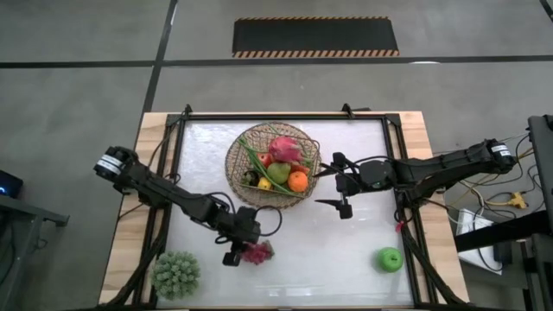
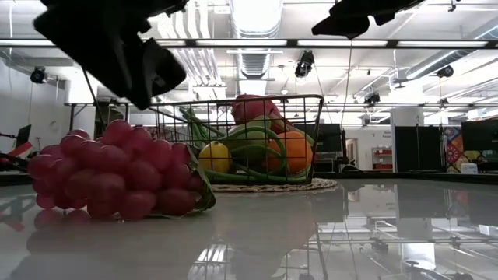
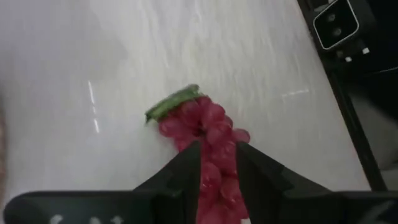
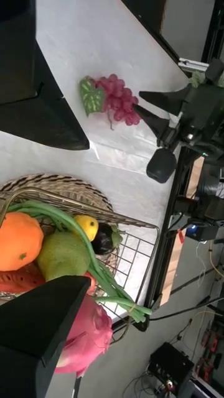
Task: Build produce basket
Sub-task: Put the grapes into the wire basket
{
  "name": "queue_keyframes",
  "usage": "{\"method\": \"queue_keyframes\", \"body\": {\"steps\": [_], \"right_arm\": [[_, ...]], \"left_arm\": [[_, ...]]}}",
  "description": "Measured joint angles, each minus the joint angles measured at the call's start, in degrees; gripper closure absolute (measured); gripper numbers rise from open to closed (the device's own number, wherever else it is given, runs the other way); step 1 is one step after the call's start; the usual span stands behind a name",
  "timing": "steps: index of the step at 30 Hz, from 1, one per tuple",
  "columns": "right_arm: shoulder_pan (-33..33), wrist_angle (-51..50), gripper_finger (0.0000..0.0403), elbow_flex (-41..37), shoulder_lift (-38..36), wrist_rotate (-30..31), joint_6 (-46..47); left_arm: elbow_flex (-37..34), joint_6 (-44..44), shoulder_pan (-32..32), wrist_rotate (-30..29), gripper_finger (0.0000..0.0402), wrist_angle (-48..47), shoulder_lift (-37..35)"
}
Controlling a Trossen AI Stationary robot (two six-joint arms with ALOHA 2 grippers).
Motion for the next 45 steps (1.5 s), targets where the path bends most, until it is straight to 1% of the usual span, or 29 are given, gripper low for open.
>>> {"method": "queue_keyframes", "body": {"steps": [4, 6, 8, 11, 16, 19, 21, 25, 32, 36, 39, 45], "right_arm": [[-0.01, -0.02, 0.0076, -0.62, 0.02, 0.01, 0.25], [-0.02, -0.05, 0.0076, -1.04, 0.02, 0.00, 0.63], [-0.01, 0.28, 0.0076, -1.61, 0.02, 0.01, 1.11], [-0.01, 0.76, 0.0076, -2.60, 0.02, 0.01, 1.11], [-0.01, 3.29, 0.0076, -4.11, 0.02, 0.02, 0.60], [0.00, 3.41, 0.0076, -4.48, 0.02, 0.02, 0.46], [-0.01, 3.39, 0.0076, -4.63, 0.02, 0.01, 0.46], [-0.02, 3.40, 0.0076, -4.65, 0.02, 0.01, 0.46], [-0.02, 3.45, 0.0076, -4.65, 0.02, 0.00, 0.52], [-0.01, 3.86, 0.0076, -4.65, 0.02, 0.02, 0.64], [-0.02, 3.93, 0.0076, -4.65, 0.02, 0.02, 0.63], [-0.02, 4.67, 0.0076, -4.65, 0.02, 0.02, 0.52]], "left_arm": [[0.43, 1.23, 0.02, -1.43, 0.0346, 0.10, -0.89], [0.30, -0.97, 0.00, -2.01, 0.0356, 0.14, -1.06], [0.08, -3.13, -0.01, -2.43, 0.0357, -0.07, -0.95], [-0.11, -4.75, -0.72, -2.42, 0.0337, 0.18, -0.66], [-0.56, -4.81, -2.28, -3.20, 0.0268, 1.09, -0.62], [-2.48, -4.86, -2.70, -4.68, 0.0237, 4.03, -0.57], [-3.49, -4.80, -2.69, -5.72, 0.0230, 6.29, -0.54], [-6.11, -4.60, -2.69, -5.92, 0.0227, 12.14, -0.54], [-9.45, -5.90, -3.17, -5.60, 0.0227, 19.45, 1.39], [-9.53, -5.90, -3.78, -4.86, 0.0229, 19.87, 2.78], [-9.68, -5.97, -4.04, -4.75, 0.0247, 19.68, 2.65], [-10.35, -6.33, -4.17, -4.74, 0.0306, 18.30, 2.60]]}}
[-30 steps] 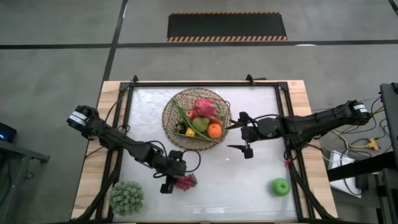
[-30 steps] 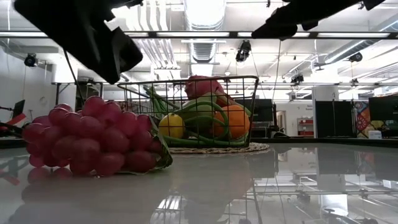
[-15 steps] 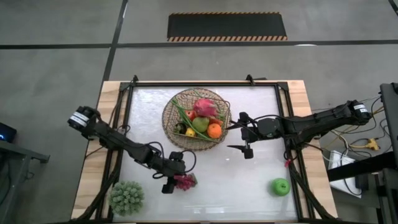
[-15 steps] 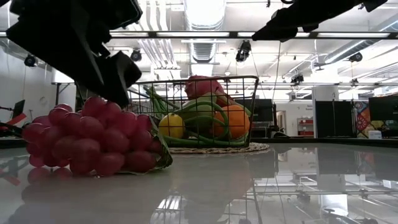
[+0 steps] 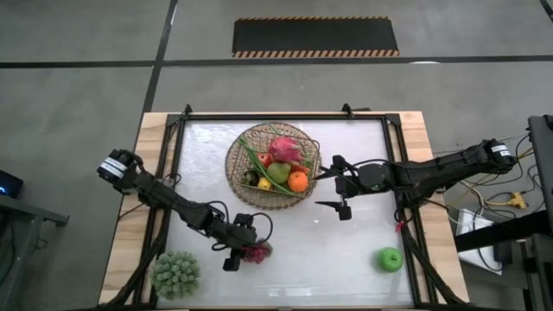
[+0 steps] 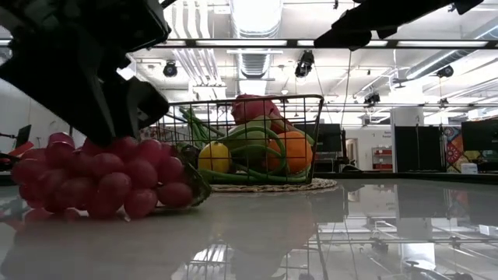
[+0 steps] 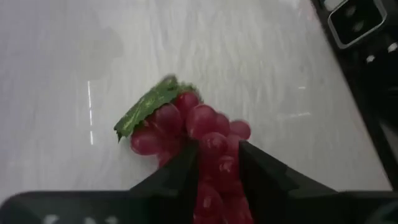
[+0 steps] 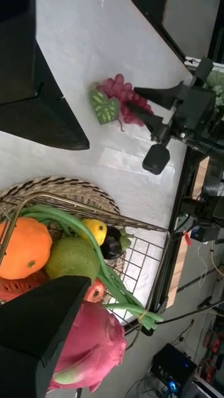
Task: Build produce basket
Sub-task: Put the grapes into the wire basket
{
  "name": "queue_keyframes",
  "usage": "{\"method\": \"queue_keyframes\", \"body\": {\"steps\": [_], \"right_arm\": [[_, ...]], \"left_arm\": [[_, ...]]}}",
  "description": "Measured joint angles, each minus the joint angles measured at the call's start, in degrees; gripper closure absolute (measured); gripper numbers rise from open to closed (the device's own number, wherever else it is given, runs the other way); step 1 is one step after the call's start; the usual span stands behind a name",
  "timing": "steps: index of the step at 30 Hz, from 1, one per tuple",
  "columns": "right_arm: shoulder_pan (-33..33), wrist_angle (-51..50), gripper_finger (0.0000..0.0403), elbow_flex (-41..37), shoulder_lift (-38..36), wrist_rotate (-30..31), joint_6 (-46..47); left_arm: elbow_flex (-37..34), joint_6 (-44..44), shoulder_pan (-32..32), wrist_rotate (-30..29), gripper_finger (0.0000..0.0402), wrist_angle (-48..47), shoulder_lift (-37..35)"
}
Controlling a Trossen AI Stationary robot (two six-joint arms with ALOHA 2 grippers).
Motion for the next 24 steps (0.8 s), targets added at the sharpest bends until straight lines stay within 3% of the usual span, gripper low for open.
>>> {"method": "queue_keyframes", "body": {"steps": [8, 13, 19, 24], "right_arm": [[0.00, 0.29, 0.0076, 0.00, 0.00, 0.00, 0.11], [0.00, 0.38, 0.0076, 0.00, 0.00, 0.00, 0.10], [0.00, 0.38, 0.0076, 0.00, 0.02, 0.00, -0.90], [0.00, 0.38, 0.0076, -0.07, 0.04, 0.00, -1.03]], "left_arm": [[-0.13, 1.40, -0.02, 0.07, 0.0393, -0.83, -0.42], [0.64, 4.55, -0.07, -1.99, 0.0394, -0.93, -1.62], [2.49, 15.16, 0.03, -7.44, 0.0394, -0.24, -4.93], [2.49, 25.94, 0.49, -17.14, 0.0394, 1.71, -9.93]]}}
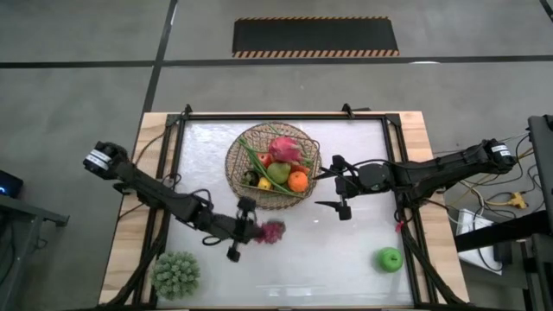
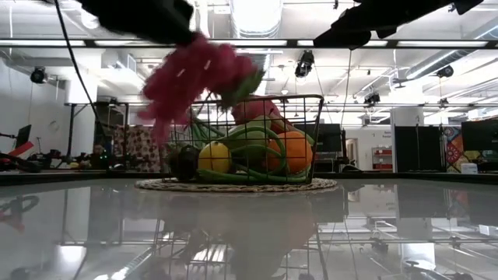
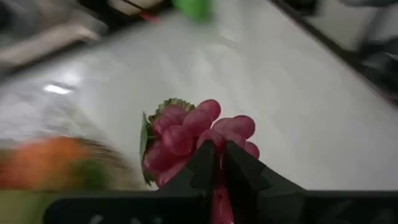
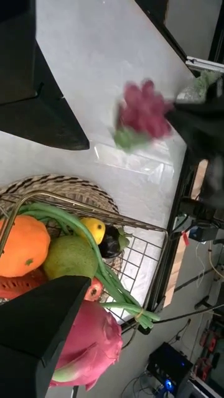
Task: Build produce basket
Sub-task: Put the grapes into the wire basket
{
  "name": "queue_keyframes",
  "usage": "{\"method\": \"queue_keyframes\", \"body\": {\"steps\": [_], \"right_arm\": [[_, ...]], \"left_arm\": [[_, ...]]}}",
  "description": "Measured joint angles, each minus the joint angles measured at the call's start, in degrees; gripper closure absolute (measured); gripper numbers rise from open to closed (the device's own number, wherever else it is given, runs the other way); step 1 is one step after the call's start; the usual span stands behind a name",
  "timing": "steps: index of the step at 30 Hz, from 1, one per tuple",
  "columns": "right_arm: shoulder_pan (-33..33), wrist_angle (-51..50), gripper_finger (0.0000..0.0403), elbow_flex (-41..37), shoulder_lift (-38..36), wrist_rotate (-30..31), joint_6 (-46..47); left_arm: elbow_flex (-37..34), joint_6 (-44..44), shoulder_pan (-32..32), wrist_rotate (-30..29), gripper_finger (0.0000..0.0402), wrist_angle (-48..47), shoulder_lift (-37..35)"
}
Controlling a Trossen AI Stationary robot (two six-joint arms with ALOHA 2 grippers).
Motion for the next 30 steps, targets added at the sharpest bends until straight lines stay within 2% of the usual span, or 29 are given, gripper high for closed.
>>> {"method": "queue_keyframes", "body": {"steps": [5, 10, 16, 20, 30], "right_arm": [[0.00, 0.02, 0.0076, -0.06, 0.00, 0.00, 0.04], [0.00, 0.03, 0.0076, -0.37, 0.02, 0.00, 0.05], [0.00, 0.02, 0.0076, -0.55, 0.02, 0.01, 0.98], [0.00, 0.04, 0.0076, -0.59, 0.02, 0.00, 1.03], [-0.02, 0.38, 0.0076, -0.61, 0.02, 0.19, 1.18]], "left_arm": [[-0.11, 5.97, 3.31, -11.52, 0.0394, 0.03, -5.46], [-0.69, 7.25, 10.46, -20.05, 0.0394, 0.28, -9.58], [-1.72, 5.43, 21.57, -20.74, 0.0394, 1.19, -11.39], [-2.47, 2.49, 26.98, -17.94, 0.0394, 1.16, -10.76], [-3.41, -1.17, 28.67, -16.57, 0.0394, 0.95, -7.30]]}}
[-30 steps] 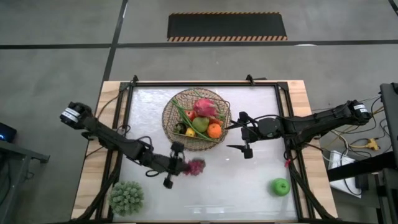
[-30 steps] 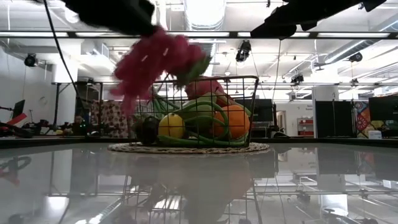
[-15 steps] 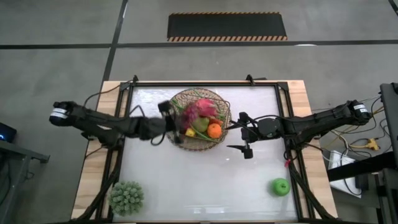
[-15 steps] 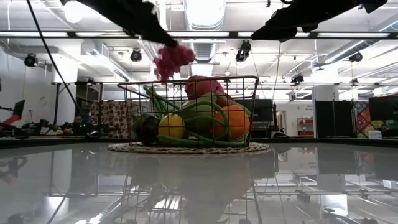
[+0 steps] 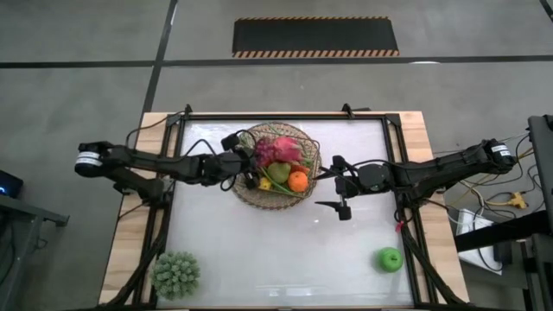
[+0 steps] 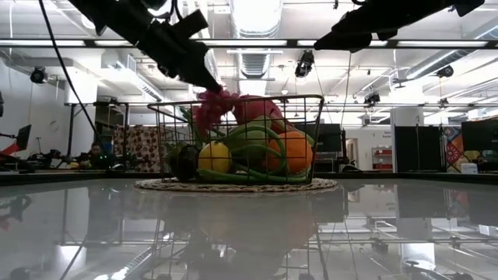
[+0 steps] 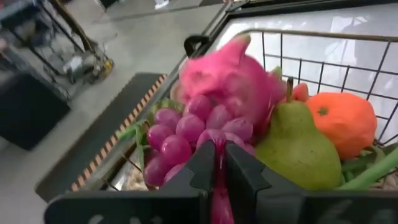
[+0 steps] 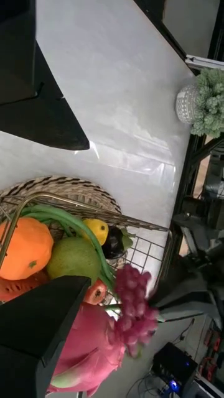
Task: Build produce basket
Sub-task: Put the grapes into the wire basket, then put the apple into the wire basket
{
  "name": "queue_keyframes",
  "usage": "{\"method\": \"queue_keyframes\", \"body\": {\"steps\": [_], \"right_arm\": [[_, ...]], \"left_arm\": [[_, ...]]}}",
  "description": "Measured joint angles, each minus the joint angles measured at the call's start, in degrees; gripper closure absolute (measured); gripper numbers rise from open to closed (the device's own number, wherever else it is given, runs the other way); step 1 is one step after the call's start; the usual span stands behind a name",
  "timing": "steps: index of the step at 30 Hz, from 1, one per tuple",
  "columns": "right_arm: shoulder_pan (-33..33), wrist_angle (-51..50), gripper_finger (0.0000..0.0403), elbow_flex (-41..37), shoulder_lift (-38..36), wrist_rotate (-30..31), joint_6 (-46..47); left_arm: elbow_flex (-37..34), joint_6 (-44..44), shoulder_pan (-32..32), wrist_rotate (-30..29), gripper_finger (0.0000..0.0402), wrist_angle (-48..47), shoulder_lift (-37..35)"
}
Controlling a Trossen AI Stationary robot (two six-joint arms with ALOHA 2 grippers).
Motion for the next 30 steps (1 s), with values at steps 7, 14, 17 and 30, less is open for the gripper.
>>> {"method": "queue_keyframes", "body": {"steps": [7, 14, 17, 30], "right_arm": [[-0.02, 0.06, 0.0076, 0.00, 0.01, 0.26, 0.75], [-0.02, -0.09, 0.0076, 0.00, 0.02, 0.26, 2.60], [-0.02, -0.50, 0.0076, 0.02, 0.02, 0.26, 4.29], [0.36, -11.34, 0.0076, 3.75, 0.02, -7.10, 31.44]], "left_arm": [[0.00, -4.01, -0.02, -0.04, 0.0356, -3.69, 1.55], [0.25, -5.32, -0.46, -0.17, 0.0282, -7.53, -0.13], [0.57, -5.27, -1.19, -0.18, 0.0259, -8.81, -1.65], [0.11, -0.44, -10.45, 1.18, 0.0240, -2.05, -4.38]]}}
